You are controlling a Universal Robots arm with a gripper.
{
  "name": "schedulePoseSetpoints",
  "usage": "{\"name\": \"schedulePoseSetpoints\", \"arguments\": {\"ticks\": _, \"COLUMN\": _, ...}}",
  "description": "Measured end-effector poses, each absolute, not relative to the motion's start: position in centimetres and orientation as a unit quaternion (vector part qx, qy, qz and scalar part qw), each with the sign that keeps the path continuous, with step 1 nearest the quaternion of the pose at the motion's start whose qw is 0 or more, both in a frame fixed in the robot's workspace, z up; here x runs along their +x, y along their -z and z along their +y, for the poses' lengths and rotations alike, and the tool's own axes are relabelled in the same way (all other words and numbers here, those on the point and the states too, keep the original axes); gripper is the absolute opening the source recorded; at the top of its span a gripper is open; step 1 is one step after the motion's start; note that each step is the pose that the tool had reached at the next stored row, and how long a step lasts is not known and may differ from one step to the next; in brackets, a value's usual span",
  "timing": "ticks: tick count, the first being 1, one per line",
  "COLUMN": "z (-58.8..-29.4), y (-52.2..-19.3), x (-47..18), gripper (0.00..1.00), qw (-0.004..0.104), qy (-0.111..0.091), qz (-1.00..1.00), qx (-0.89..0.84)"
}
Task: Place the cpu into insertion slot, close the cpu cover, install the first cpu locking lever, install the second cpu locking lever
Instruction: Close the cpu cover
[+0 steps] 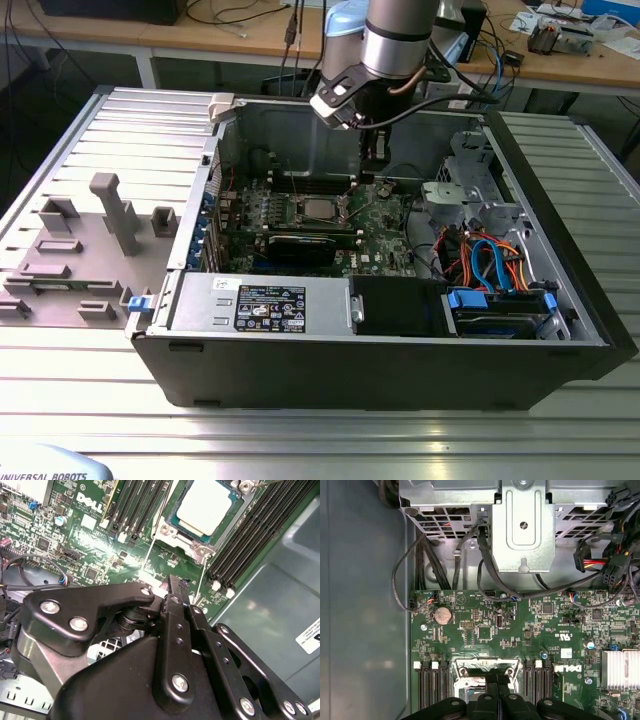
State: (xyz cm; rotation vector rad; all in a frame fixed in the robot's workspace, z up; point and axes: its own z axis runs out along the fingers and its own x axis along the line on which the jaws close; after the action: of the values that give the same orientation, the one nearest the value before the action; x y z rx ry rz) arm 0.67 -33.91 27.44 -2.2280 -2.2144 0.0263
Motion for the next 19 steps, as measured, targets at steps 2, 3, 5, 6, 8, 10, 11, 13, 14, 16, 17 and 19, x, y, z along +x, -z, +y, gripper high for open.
{"name": "schedulePoseSetpoints", "arguments": {"ticks": 2, "z": -33.91, "y": -27.44, "x": 0.77, "gripper": 0.11, "qw": 0.0, "qy": -0.008, "qz": -0.705, "qx": -0.709}}
{"name": "schedulePoseSetpoints", "arguments": {"ticks": 3, "z": -33.91, "y": -27.44, "x": 0.83, "gripper": 0.11, "qw": 0.0, "qy": -0.008, "qz": -0.705, "qx": -0.709}}
{"name": "schedulePoseSetpoints", "arguments": {"ticks": 5, "z": -33.91, "y": -27.44, "x": 0.98, "gripper": 0.11, "qw": 0.0, "qy": -0.008, "qz": -0.705, "qx": -0.709}}
{"name": "schedulePoseSetpoints", "arguments": {"ticks": 6, "z": -33.92, "y": -27.44, "x": 1.09, "gripper": 0.11, "qw": 0.0, "qy": -0.008, "qz": -0.705, "qx": -0.709}}
{"name": "schedulePoseSetpoints", "arguments": {"ticks": 8, "z": -33.91, "y": -27.44, "x": 1.22, "gripper": 0.11, "qw": 0.0, "qy": -0.008, "qz": -0.705, "qx": -0.709}}
{"name": "schedulePoseSetpoints", "arguments": {"ticks": 10, "z": -33.91, "y": -27.44, "x": 1.39, "gripper": 0.11, "qw": 0.0, "qy": -0.008, "qz": -0.705, "qx": -0.709}}
{"name": "schedulePoseSetpoints", "arguments": {"ticks": 11, "z": -33.92, "y": -27.44, "x": 1.45, "gripper": 0.11, "qw": 0.0, "qy": -0.008, "qz": -0.705, "qx": -0.709}}
{"name": "schedulePoseSetpoints", "arguments": {"ticks": 13, "z": -33.92, "y": -27.44, "x": 1.52, "gripper": 0.11, "qw": 0.0, "qy": -0.008, "qz": -0.705, "qx": -0.709}}
{"name": "schedulePoseSetpoints", "arguments": {"ticks": 14, "z": -33.91, "y": -27.44, "x": 1.52, "gripper": 0.11, "qw": 0.0, "qy": -0.008, "qz": -0.705, "qx": -0.709}}
{"name": "schedulePoseSetpoints", "arguments": {"ticks": 16, "z": -33.92, "y": -27.44, "x": 1.53, "gripper": 0.11, "qw": 0.0, "qy": -0.008, "qz": -0.705, "qx": -0.709}}
{"name": "schedulePoseSetpoints", "arguments": {"ticks": 17, "z": -33.92, "y": -27.44, "x": 1.54, "gripper": 0.11, "qw": 0.0, "qy": -0.008, "qz": -0.705, "qx": -0.709}}
{"name": "schedulePoseSetpoints", "arguments": {"ticks": 19, "z": -33.92, "y": -27.44, "x": 1.54, "gripper": 0.11, "qw": 0.0, "qy": -0.008, "qz": -0.705, "qx": -0.709}}
